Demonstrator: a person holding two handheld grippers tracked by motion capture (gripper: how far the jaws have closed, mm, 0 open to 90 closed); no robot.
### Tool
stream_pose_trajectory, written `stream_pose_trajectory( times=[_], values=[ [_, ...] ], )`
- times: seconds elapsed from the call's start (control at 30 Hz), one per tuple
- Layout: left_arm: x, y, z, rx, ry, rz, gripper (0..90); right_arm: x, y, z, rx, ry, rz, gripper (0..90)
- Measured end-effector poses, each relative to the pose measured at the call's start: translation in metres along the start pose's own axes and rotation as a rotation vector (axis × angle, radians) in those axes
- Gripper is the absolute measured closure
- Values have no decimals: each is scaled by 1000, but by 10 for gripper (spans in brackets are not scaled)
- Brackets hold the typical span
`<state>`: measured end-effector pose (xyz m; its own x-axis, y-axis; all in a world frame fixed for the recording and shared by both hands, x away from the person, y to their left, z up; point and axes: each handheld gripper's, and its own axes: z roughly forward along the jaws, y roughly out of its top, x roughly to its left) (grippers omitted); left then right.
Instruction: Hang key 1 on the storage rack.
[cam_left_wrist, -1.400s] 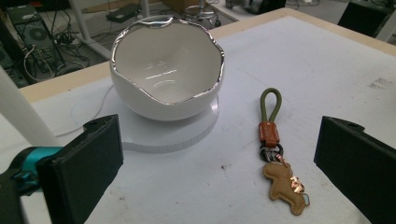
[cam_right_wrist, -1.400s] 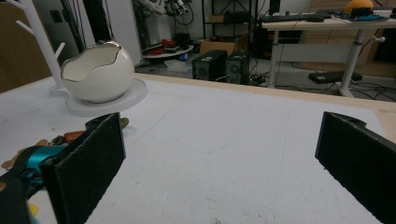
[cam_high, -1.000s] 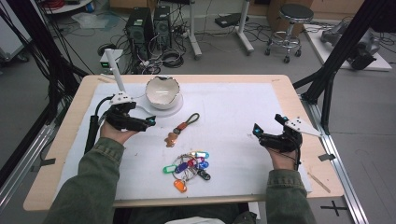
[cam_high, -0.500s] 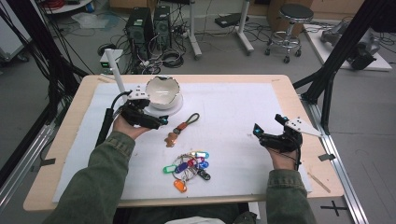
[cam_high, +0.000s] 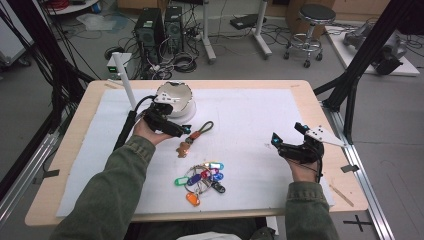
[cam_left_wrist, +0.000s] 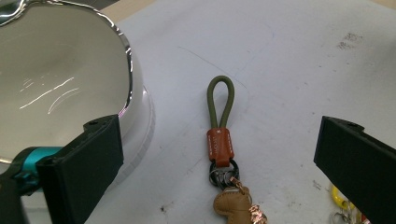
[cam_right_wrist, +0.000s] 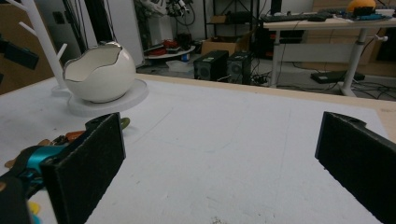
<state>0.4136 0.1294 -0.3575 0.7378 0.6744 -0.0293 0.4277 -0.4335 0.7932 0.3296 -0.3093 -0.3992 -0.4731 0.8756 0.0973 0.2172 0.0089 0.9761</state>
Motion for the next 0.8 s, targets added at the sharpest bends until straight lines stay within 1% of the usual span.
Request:
stream_pose_trajectory(
  times=[0.17, 0.3, 0.5, 0.53, 0.63, 0.77, 0.8],
  values=[
    [-3, 2, 10, 30, -22, 13, 24, 0, 0, 0, 1, 2, 1, 6],
    [-3, -1, 20, 65, -35, 10, 25, 0, 0, 0, 1, 2, 2, 6],
    [-3, -4, 33, 105, -41, 13, 33, 0, 0, 0, -1, 4, -2, 6],
    [-3, -4, 34, 116, -42, 23, 33, 0, 0, 0, 2, 5, 4, 6],
    [-5, -4, 40, 120, -51, 18, 33, 0, 0, 1, 0, 6, 0, 6],
    [-8, -3, 48, 145, -58, 34, 33, 0, 0, 0, 1, 5, 2, 6],
    [-9, -3, 51, 148, -56, 30, 33, 0, 0, 0, -1, 5, 3, 6]
  ],
)
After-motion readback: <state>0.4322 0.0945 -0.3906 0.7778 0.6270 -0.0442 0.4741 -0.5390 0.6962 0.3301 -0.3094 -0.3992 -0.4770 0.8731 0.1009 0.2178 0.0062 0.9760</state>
